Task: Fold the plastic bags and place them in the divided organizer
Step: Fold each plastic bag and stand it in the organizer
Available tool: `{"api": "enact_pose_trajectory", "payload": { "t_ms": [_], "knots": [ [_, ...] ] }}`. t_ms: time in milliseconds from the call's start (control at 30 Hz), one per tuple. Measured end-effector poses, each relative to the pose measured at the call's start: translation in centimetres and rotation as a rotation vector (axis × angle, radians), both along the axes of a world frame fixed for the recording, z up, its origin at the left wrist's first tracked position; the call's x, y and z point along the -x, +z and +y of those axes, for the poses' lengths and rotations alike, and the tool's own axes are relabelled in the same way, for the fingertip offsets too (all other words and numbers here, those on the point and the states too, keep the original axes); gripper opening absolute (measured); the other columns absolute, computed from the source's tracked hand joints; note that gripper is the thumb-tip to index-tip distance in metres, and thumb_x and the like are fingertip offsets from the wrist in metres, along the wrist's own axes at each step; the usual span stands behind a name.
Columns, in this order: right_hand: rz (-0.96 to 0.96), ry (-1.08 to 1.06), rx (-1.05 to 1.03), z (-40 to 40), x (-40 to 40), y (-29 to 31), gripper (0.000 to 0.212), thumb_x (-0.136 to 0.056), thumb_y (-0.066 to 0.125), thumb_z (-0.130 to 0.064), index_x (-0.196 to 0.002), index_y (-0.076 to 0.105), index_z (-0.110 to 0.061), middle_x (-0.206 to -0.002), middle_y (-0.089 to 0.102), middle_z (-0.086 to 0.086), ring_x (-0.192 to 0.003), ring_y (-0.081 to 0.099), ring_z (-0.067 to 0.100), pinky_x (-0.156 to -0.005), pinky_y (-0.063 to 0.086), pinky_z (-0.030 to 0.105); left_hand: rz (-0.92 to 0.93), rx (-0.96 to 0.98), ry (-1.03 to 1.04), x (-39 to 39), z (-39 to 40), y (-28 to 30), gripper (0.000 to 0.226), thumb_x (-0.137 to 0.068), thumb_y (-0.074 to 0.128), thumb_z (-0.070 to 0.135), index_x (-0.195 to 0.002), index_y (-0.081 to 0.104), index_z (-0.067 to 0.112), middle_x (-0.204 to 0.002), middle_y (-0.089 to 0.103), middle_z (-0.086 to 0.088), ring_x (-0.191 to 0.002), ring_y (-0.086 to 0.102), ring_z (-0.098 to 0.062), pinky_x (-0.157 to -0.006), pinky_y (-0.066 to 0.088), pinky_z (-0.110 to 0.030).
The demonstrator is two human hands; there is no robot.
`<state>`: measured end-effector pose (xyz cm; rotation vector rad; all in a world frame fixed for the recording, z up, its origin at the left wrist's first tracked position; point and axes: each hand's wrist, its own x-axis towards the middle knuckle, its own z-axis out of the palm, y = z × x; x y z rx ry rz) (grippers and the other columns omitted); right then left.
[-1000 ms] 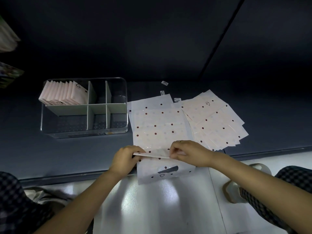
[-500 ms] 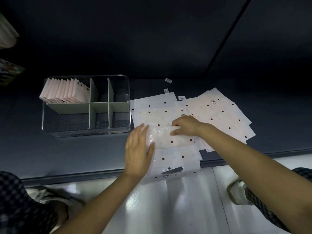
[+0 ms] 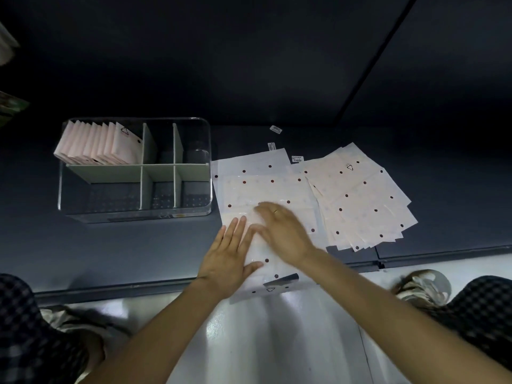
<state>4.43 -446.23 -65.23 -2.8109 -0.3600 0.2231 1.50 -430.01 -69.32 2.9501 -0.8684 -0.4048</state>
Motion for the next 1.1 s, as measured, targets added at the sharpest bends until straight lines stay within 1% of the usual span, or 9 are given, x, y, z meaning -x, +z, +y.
{"api": "enact_pose_trajectory", "payload": {
  "t_ms": [133, 233, 333, 500, 633, 733, 867, 967, 1100],
  "knots": [
    [0.111, 0.053, -0.069, 2.2, 2.9, -2.7, 0.059, -0.101, 0.027, -0.040, -0.150, 0.009, -0.013, -0.159, 0.003, 0.000, -0.146, -0.001, 0.014, -0.118, -0.007, 0.028, 0.016, -0.002, 0.013, -0.1, 0.2, -0.1, 0.078, -0.087, -0.002, 0.065, -0.141, -0.030, 0.017, -0.147, -0.037, -0.012, -0.134, -0.036, -0.028, -0.114, -0.020, -0.038],
    [0.123, -0.047, -0.008, 0.7, 3.4, -4.0, 0.066, -0.098, 0.017, -0.051, -0.148, -0.010, -0.018, -0.152, -0.020, -0.008, -0.142, -0.019, 0.008, -0.116, -0.013, 0.027, 0.012, 0.007, 0.011, -0.1, 0.4, -0.2, 0.080, -0.079, -0.010, 0.067, -0.140, -0.031, 0.020, -0.145, -0.038, -0.015, -0.134, -0.035, -0.030, -0.113, -0.021, -0.039],
    [0.130, -0.136, 0.075, -2.3, 3.6, -4.4, 0.071, -0.095, 0.014, -0.057, -0.145, -0.019, -0.018, -0.152, -0.026, -0.006, -0.139, -0.026, 0.006, -0.116, -0.015, 0.028, 0.000, 0.005, 0.011, -0.1, 0.5, -0.3, 0.079, -0.080, -0.008, 0.069, -0.138, -0.032, 0.020, -0.146, -0.035, -0.018, -0.136, -0.032, -0.033, -0.112, -0.021, -0.041],
    [0.131, -0.184, 0.113, -6.1, 3.7, -3.3, 0.066, -0.098, 0.018, -0.052, -0.150, -0.004, -0.017, -0.158, -0.010, -0.004, -0.144, -0.012, 0.007, -0.117, -0.012, 0.028, -0.021, 0.018, 0.013, -0.2, 0.5, -0.4, 0.081, -0.080, -0.009, 0.070, -0.141, -0.027, 0.019, -0.149, -0.029, -0.019, -0.137, -0.028, -0.034, -0.112, -0.019, -0.043],
    [0.020, -0.229, 0.056, -7.1, 1.4, -1.5, 0.047, -0.098, 0.042, -0.033, -0.141, 0.038, -0.014, -0.147, 0.038, 0.004, -0.134, 0.032, 0.021, -0.110, 0.021, 0.027, 0.000, 0.002, 0.017, -0.2, 0.5, -0.6, 0.082, -0.080, -0.007, 0.071, -0.141, -0.028, 0.021, -0.150, -0.030, -0.018, -0.135, -0.033, -0.031, -0.113, -0.020, -0.041],
    [0.128, -0.237, 0.048, -8.0, -1.1, -0.2, 0.036, -0.092, 0.057, -0.026, -0.126, 0.052, -0.016, -0.126, 0.050, 0.005, -0.119, 0.042, 0.024, -0.099, 0.033, 0.030, 0.042, 0.045, 0.055, -0.6, 0.4, -0.4, 0.082, -0.084, 0.005, 0.071, -0.149, -0.011, 0.023, -0.154, -0.023, -0.015, -0.139, -0.029, -0.027, -0.114, -0.017, -0.040],
    [0.376, -0.237, 0.053, -8.3, -3.6, 1.2, 0.027, -0.085, 0.066, -0.026, -0.108, 0.057, -0.015, -0.093, 0.053, -0.003, -0.111, 0.044, 0.022, -0.084, 0.038, 0.029, 0.112, 0.154, 0.110, -1.2, 0.2, 0.3, 0.071, -0.091, 0.026, 0.065, -0.148, 0.017, 0.024, -0.158, -0.011, -0.009, -0.145, -0.016, -0.023, -0.114, -0.016, -0.040],
    [0.442, -0.187, 0.101, -7.9, -4.2, 1.7, 0.022, -0.085, 0.064, -0.024, -0.103, 0.059, -0.012, -0.099, 0.045, -0.001, -0.107, 0.042, 0.021, -0.088, 0.040, 0.029, 0.093, 0.154, 0.129, -1.4, 0.2, 0.8, 0.063, -0.093, 0.031, 0.060, -0.145, 0.023, 0.026, -0.159, -0.006, -0.005, -0.145, -0.013, -0.022, -0.115, -0.013, -0.043],
    [0.538, -0.221, 0.055, -7.4, -3.2, 2.6, 0.018, -0.090, 0.057, -0.024, -0.103, 0.050, -0.013, -0.102, 0.049, 0.001, -0.090, 0.046, 0.019, -0.073, 0.037, 0.027, -0.022, 0.270, 0.075, -1.0, -0.1, 2.2, 0.054, -0.093, 0.048, 0.047, -0.139, 0.040, 0.019, -0.156, 0.019, -0.007, -0.145, 0.008, -0.025, -0.118, -0.001, -0.040]
  ]
}}
